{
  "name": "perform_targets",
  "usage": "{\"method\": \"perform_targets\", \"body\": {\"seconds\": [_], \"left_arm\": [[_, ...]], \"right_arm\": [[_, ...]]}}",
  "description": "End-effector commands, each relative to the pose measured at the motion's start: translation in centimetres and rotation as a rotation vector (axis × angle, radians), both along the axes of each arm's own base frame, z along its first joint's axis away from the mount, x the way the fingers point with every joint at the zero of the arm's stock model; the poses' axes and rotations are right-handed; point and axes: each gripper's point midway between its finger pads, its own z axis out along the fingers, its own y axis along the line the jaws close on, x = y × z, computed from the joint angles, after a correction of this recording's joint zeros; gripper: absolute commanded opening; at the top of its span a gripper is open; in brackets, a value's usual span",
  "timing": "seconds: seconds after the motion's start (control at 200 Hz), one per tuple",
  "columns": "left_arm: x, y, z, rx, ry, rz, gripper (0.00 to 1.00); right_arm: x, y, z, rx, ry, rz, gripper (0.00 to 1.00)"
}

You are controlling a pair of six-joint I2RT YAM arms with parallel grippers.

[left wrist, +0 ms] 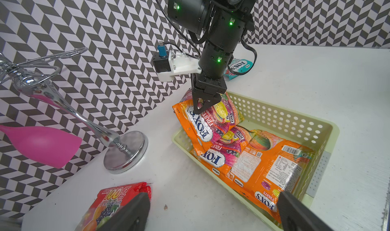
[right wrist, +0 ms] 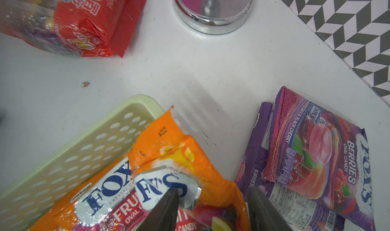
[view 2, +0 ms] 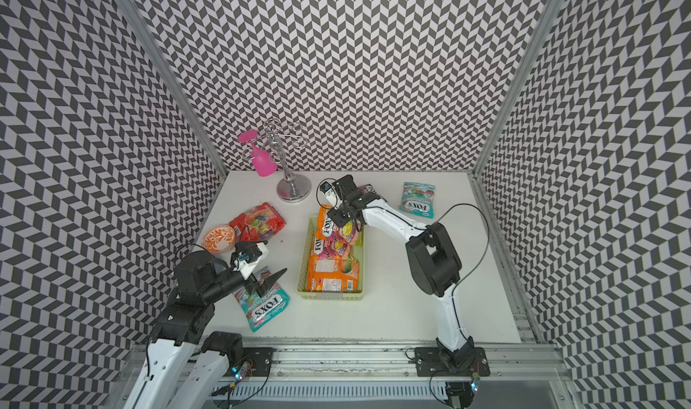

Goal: Put the candies in the basket
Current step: Place the candy in the basket.

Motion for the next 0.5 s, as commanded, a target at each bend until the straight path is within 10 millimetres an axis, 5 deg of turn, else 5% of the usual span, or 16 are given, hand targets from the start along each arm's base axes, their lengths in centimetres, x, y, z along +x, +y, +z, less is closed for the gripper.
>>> {"method": "perform_targets", "body": {"seconds": [0.0,0.07,0.24,0.496], "left_arm": [[0.1,0.1,0.4,-0.007,-0.017,0.008,0.99],[0.0,-0.1,0.4,-0.008,-0.019,-0.002,0.99],[0.1,0.2,0.4,-0.006,-0.018,0.013,0.99],[0.1,0.1,0.4,-0.006,-0.017,0.008,0.99]], "right_arm": [[0.4,-0.1,-0.1,0.021,0.013,-0.003,0.52],[0.3,0.1,-0.3,0.024,0.021,0.014,0.43],[-0.1,0.3,0.5,0.022,0.010,0.047,0.00],[-2.1,0.1,5.5,0.057,-0.083,0.120,0.00]]}}
